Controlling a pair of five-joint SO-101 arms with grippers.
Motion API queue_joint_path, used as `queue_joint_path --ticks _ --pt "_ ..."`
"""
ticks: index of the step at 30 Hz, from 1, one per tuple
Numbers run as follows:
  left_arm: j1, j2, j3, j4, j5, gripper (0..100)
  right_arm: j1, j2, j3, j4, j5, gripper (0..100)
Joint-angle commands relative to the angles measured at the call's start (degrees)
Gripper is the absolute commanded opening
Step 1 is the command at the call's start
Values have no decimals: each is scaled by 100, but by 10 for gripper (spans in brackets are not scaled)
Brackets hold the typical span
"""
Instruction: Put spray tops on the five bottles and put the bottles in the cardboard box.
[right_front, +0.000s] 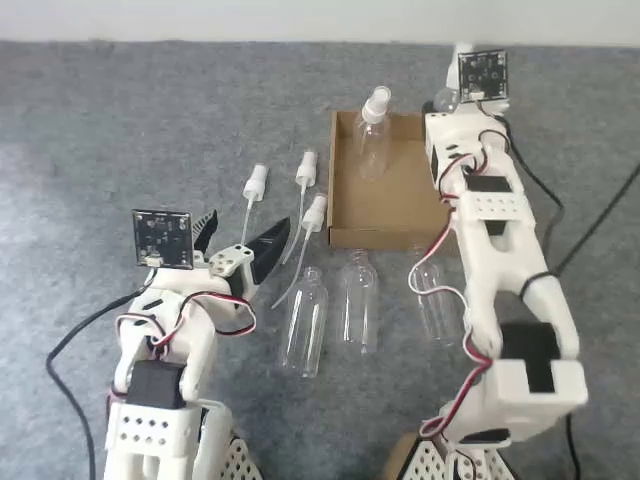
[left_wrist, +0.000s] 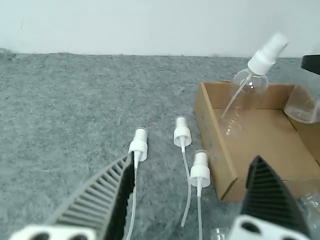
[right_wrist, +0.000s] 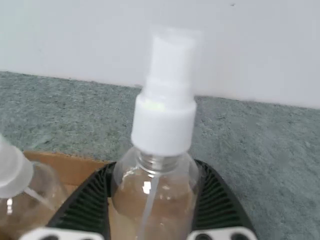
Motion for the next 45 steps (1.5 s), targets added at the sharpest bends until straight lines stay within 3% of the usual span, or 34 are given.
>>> queue_joint_path --ticks 1,17,35,45 --pt "-35 -79 -31 -167 -9 333 -48 154 -457 -602 -255 6" --pt "-26 -79 57 -202 -18 333 -189 1815 -1442 -796 -387 6" --pt "-9 -79 57 -211 -18 333 -145 1859 -1459 -488 -343 12" --pt "-35 -79 57 -211 -18 333 -215 1833 -1459 -479 -343 206"
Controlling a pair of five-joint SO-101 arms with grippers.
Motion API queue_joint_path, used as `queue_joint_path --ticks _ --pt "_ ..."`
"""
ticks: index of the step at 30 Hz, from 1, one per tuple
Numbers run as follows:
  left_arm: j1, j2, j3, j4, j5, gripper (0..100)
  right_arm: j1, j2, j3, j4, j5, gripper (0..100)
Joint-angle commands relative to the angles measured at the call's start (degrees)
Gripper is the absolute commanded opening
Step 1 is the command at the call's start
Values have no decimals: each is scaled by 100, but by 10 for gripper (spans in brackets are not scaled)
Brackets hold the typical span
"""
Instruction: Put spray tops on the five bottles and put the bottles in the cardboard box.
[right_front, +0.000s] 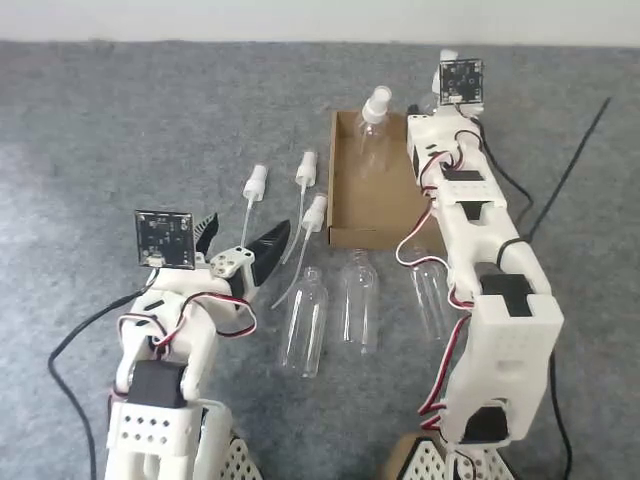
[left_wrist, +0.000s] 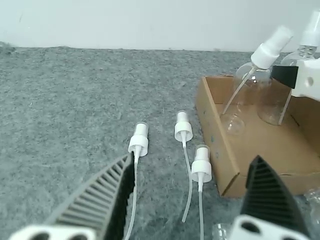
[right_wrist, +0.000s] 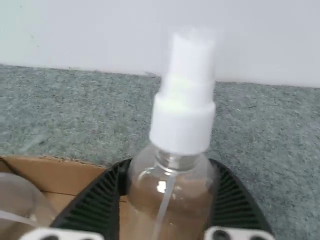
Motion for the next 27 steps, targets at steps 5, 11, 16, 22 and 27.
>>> queue_joint_path --ticks 5,11,16,22,27 --pt "-26 -79 -57 -211 -18 333 -180 -136 -325 295 9 270" --pt "-26 -79 -57 -211 -18 333 -154 -145 -343 347 9 312" --pt "-26 -79 -57 -211 -18 333 -145 -145 -352 330 9 312" --pt "-26 -79 -57 -211 -18 333 -127 -470 -316 382 0 312" --pt "-26 -79 -48 -211 -18 333 -154 -954 -325 796 -26 312"
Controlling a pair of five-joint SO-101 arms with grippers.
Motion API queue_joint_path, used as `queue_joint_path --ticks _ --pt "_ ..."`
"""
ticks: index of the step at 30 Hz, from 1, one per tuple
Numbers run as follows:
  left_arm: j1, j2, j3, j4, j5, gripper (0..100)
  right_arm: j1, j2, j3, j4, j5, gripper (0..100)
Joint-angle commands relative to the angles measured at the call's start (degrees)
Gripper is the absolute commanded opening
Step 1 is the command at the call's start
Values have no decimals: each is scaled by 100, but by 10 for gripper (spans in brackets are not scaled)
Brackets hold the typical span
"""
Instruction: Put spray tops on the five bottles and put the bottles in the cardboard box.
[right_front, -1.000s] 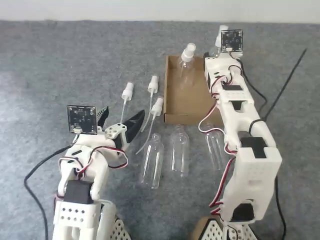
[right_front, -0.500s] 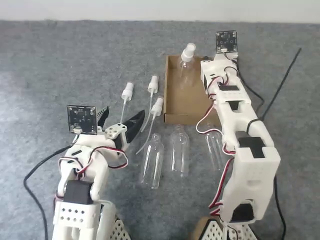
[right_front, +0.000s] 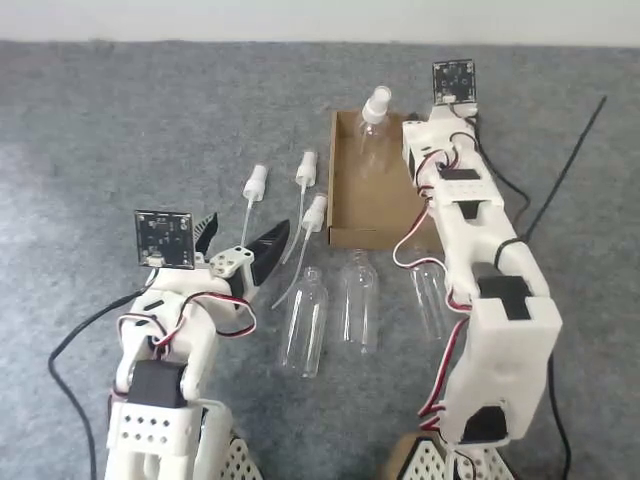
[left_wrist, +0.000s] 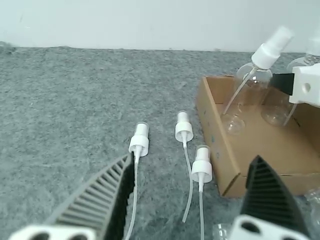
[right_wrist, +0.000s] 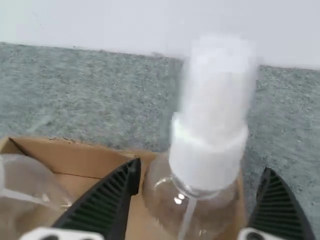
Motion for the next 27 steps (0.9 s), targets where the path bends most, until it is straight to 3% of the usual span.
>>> queue_joint_path --ticks 1,9,13,21,27 --pt "-18 -79 -48 -211 -18 333 -48 -769 -325 224 -26 312" --pt "-18 -79 -48 -211 -18 333 -4 -1349 -325 391 0 310" --pt "-18 -79 -48 -211 -26 333 -13 -1947 -352 1086 0 310" --pt "-26 -79 -48 -211 -26 333 -4 -3653 -325 2844 9 310" --pt "-26 -79 -48 -211 -26 333 -4 -4796 -334 5191 9 310"
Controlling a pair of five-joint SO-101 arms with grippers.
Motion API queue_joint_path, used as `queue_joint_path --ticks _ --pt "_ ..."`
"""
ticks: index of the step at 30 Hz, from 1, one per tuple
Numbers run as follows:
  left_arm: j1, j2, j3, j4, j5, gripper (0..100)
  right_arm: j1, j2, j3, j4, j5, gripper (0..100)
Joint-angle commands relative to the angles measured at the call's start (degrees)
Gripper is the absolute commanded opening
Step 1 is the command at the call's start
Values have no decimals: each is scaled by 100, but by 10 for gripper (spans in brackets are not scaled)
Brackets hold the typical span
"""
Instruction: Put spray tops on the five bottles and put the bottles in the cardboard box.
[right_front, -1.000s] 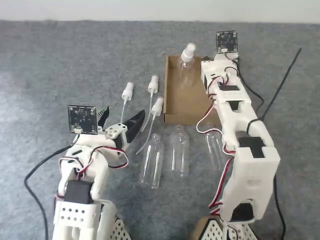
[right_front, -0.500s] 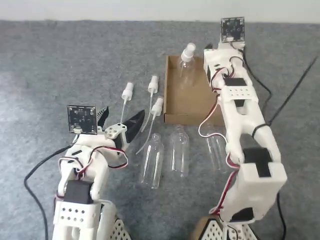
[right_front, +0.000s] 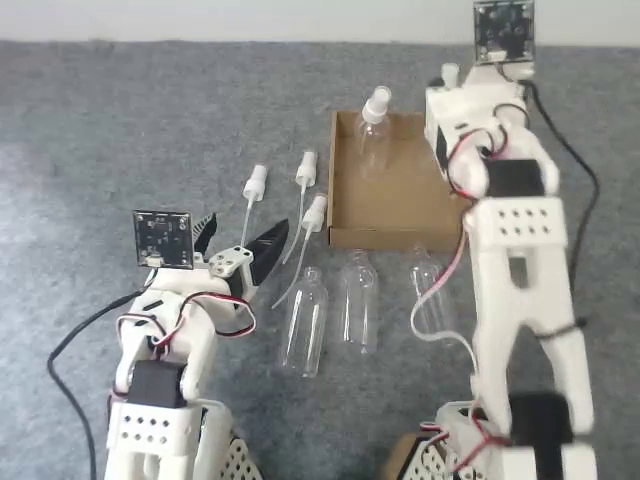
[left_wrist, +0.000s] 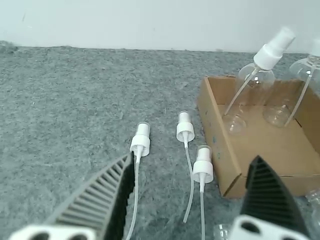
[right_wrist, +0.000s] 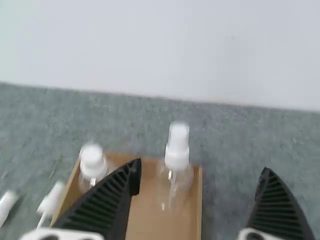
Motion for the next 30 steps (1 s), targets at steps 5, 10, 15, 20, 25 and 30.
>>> queue_joint_path --ticks 5,10,15,20,25,30 --pt "9 -62 -48 -211 -26 333 215 -1367 -352 3319 88 310" --pt "9 -53 -48 -211 -26 333 233 -1429 -229 4963 1073 313" --pt "9 -53 -48 -211 -229 333 -4 -1288 422 5279 1371 314" --pt "9 -62 -48 -211 -246 333 -954 -1200 1758 4602 1336 314" --pt "9 -79 -48 -202 -246 333 -1323 -1191 2752 3231 422 311" --pt "9 -79 -48 -202 -255 333 -1314 -1191 3560 2519 369 311"
